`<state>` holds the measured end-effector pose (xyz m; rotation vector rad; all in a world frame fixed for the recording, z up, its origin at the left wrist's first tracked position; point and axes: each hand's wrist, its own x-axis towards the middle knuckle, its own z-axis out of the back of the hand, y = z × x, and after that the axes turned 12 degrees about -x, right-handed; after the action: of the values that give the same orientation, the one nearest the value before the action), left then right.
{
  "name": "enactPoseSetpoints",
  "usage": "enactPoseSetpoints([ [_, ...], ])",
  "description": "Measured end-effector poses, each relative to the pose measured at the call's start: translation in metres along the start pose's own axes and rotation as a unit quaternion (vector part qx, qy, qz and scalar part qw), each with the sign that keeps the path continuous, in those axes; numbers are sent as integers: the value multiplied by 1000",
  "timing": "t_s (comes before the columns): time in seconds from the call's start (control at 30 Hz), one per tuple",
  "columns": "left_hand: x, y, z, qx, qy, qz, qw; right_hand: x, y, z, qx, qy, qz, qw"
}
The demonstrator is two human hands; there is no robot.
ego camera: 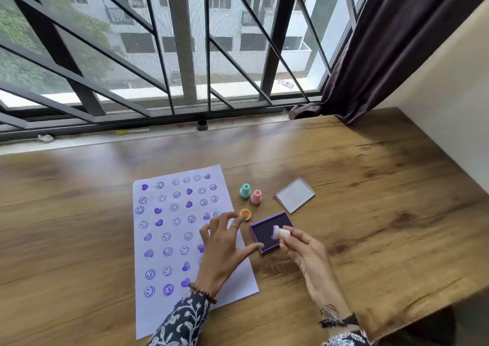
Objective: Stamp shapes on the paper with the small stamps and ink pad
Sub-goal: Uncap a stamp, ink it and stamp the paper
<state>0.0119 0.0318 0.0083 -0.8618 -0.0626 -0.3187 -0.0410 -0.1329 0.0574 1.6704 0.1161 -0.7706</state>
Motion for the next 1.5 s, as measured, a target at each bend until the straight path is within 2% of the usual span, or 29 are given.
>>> enactPoseSetpoints([
  [0.07, -8, 0, -3, 27, 34, -2, 999, 0, 5, -6, -165, -65, 41, 983],
  [0.1, -9, 0, -4, 30, 43, 2, 999, -2, 8, -11, -257, -94, 69, 959],
  [0.17, -9, -1, -6, 31, 46, 0, 998, -7, 17, -22, -416, -133, 128, 891],
  [0.23, -7, -2, -7, 30, 41, -8, 999, -13, 25, -35, -521, -140, 167, 825],
  [0.33, -7, -2, -9, 37, 30, -13, 999, -19, 43, -47, -606, -144, 206, 755],
  [0.47, -9, 0, -10, 28, 15, -8, 999, -24, 65, -50, -590, -231, 302, 712],
  [0.5, -9, 0, -10, 27, 13, -8, 1000, -22, 62, -51, -596, -233, 298, 708],
  [0.63, -9, -2, -9, 12, 15, 1, 1000, -6, 18, -51, -650, -110, 203, 725],
  [0.73, -9, -2, -10, 18, 15, -1, 1000, 3, 7, -48, -650, -123, 213, 719],
  [0.87, -8, -2, -10, 13, 33, 12, 999, 11, 6, -51, -685, -119, 211, 687],
  [0.93, -8, -4, -5, 9, 58, 19, 998, 12, 11, -48, -669, -114, 207, 704],
  [1.1, -21, 13, 34, -1, 99, 1, 995, -2, 16, -39, -550, -117, 223, 797],
  [1.2, -41, 40, 75, 33, 97, -26, 994, -24, 11, -51, -482, -116, 226, 838],
  [1.27, -54, 57, 98, 43, 118, -22, 992, -39, 2, -61, -452, -87, 205, 864],
  [1.37, -68, 73, 115, 69, 163, 16, 984, -57, -14, -77, -460, -45, 189, 867],
  [1.5, -86, 76, 109, 63, 139, 86, 984, -72, -32, -98, -513, -24, 221, 829],
])
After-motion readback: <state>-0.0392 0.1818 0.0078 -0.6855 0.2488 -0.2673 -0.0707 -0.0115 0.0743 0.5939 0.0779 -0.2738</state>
